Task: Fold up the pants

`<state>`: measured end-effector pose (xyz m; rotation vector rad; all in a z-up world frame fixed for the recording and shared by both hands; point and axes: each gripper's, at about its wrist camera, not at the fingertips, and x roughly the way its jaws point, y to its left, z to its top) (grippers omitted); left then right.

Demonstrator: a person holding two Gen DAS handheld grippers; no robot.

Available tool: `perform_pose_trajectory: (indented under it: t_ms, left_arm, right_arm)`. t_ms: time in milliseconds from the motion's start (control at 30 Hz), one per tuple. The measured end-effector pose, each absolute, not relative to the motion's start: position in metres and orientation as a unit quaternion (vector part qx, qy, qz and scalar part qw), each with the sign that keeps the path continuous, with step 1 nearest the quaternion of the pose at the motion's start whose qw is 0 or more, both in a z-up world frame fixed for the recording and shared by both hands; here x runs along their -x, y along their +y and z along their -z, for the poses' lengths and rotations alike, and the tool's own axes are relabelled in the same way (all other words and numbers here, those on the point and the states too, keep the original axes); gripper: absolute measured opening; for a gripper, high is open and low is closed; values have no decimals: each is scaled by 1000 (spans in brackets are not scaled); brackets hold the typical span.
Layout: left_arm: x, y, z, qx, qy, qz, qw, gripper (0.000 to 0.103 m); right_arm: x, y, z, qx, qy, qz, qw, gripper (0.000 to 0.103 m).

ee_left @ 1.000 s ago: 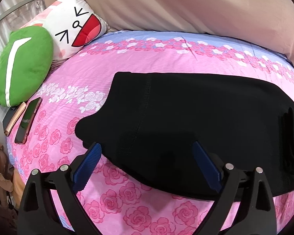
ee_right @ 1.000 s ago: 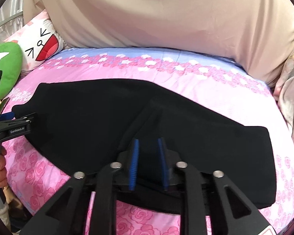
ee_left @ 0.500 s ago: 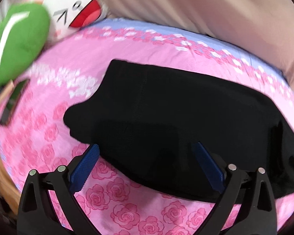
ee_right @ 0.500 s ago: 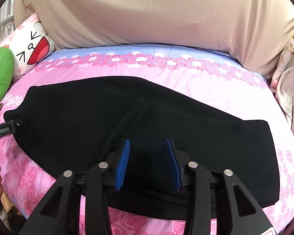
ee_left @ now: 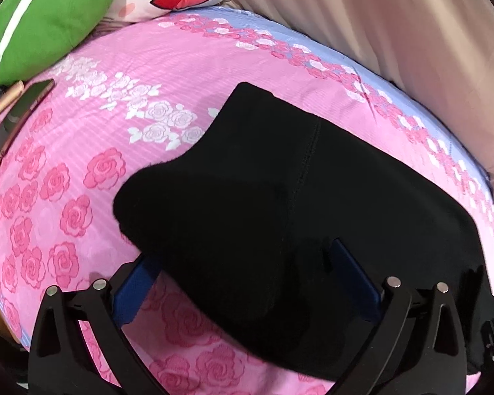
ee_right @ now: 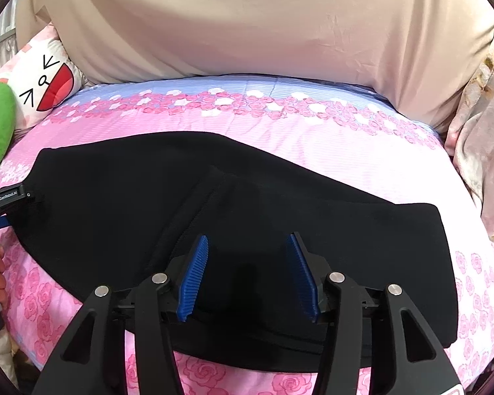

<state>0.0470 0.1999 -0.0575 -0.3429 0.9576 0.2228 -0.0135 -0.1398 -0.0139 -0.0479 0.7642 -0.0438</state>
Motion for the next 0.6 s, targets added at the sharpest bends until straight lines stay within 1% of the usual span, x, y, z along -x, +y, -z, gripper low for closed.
perform_pose_trajectory:
  t_ms: [100,167,233,267,300,333,367,400,467,600]
  left_arm:
    - [-49,197,59,152,458,-115,868,98]
    - [-51,196,59,148,455,-117,870,98]
    - [-52,195,59,147,452,-117,872,96]
    - [-53,196,59,145,450,-118,873,91]
    - [-53,196,58,144,445,-119,876,82]
    - [-52,197,57,142,442,-116,878,75]
    - [-52,197,56,144,439,-108,880,58]
    - [-52,197,55,145,439,-100,881,37]
    - [-54,196,49,152,441,-81,881,21]
    - [-45,171,21,119,414,-58,901,18]
  right_arm:
    - [13,-138,13,27,373,22,927,51]
    - [11,-137,13,28,373,21,927,55]
    - [9,-136,14,29,374,21,927,56]
    - [8,-136,14,30,375,20,926,56]
    - [8,-135,15,31,375,20,926,56]
    - [7,-135,16,32,375,20,926,56]
    - [7,-135,16,31,376,21,926,56]
    - [7,-136,16,30,376,22,926,57]
    - [7,-139,17,26,377,23,926,57]
    - [12,-155,16,14,371,32,928,58]
